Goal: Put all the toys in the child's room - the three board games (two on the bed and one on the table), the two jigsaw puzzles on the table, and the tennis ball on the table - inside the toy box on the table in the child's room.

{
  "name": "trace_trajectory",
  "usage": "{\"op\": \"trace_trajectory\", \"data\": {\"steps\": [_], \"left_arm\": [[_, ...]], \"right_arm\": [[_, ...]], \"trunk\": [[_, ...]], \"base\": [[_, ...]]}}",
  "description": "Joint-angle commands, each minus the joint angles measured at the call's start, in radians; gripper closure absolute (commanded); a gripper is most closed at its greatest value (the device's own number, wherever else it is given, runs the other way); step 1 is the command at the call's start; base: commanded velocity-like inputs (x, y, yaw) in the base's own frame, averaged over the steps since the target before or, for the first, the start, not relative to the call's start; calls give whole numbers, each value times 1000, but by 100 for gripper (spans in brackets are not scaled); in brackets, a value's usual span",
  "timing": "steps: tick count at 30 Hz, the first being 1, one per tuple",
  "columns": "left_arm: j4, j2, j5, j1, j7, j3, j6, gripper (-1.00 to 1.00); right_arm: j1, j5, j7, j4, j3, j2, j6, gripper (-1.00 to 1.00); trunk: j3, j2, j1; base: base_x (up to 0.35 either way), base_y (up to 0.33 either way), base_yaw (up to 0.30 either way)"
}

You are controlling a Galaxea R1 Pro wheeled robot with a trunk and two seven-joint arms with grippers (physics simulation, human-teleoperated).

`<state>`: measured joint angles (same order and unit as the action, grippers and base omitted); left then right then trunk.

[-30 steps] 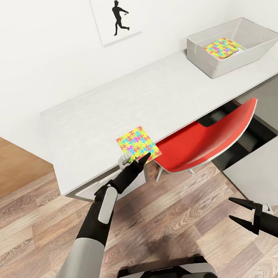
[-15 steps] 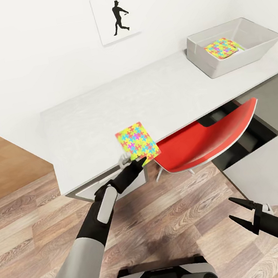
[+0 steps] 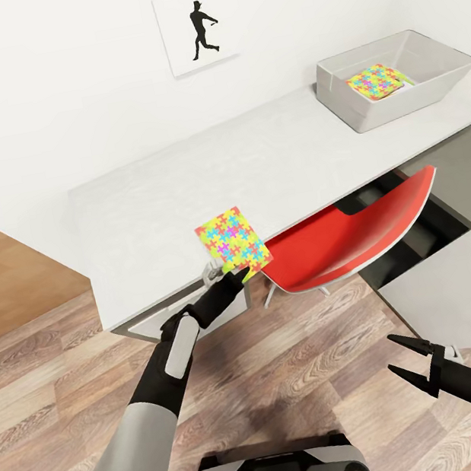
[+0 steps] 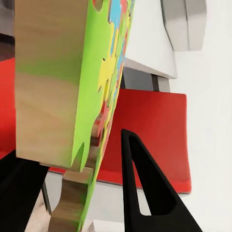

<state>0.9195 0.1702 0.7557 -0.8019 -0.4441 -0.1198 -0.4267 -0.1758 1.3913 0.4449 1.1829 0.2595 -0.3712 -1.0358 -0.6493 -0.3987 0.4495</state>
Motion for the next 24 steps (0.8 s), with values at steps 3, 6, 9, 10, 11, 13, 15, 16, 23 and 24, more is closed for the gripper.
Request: {"op": "trace_trajectory", "data": {"steps": [3,6,9,10,11,13,15,16,23,24], "left_arm": [[1,0,7,0,-2,0,-22,100],[4,-1,7,0,-3,0,-35,100],[26,-1,7,0,-7,-1,-55,100],[42,-2,7,0,-8,-2,-67,100],[64,-2,7,0,-9,-4,-87,100],[130,-3,7,1,-10,-4,-179,100],[172,-7,7,3,-14,0,-253,100],[186,-11,7,3,-17,1,-279,100],[312,-112,9,4,-86,5,-500,100],[322,-125,9,4,-96,6,-522,100]], "right_arm": [[-1,-9,9,0,1,0,-4,-100],[-1,-9,9,0,1,0,-3,-100],[-1,-9,9,0,1,0,-4,-100],[-1,-9,9,0,2,-1,-4,-100],[-1,-9,9,0,3,-1,-3,-100],[-1,-9,10,0,19,-1,-3,-100],[-1,-9,10,0,28,-2,-3,-100],[-1,-10,10,0,30,-2,-3,-100],[-1,-61,11,1,38,-25,-3,-100],[-1,-65,11,1,38,-27,-3,-100]], "trunk": [[-1,-1,1],[-1,-1,1],[-1,-1,1],[-1,-1,1],[-1,-1,1],[-1,-1,1],[-1,-1,1],[-1,-1,1],[0,-1,1],[1,-1,1]], "base": [[0,0,0],[0,0,0],[0,0,0],[0,0,0],[0,0,0],[0,0,0],[0,0,0],[0,0,0],[0,0,0],[0,0,0]]}}
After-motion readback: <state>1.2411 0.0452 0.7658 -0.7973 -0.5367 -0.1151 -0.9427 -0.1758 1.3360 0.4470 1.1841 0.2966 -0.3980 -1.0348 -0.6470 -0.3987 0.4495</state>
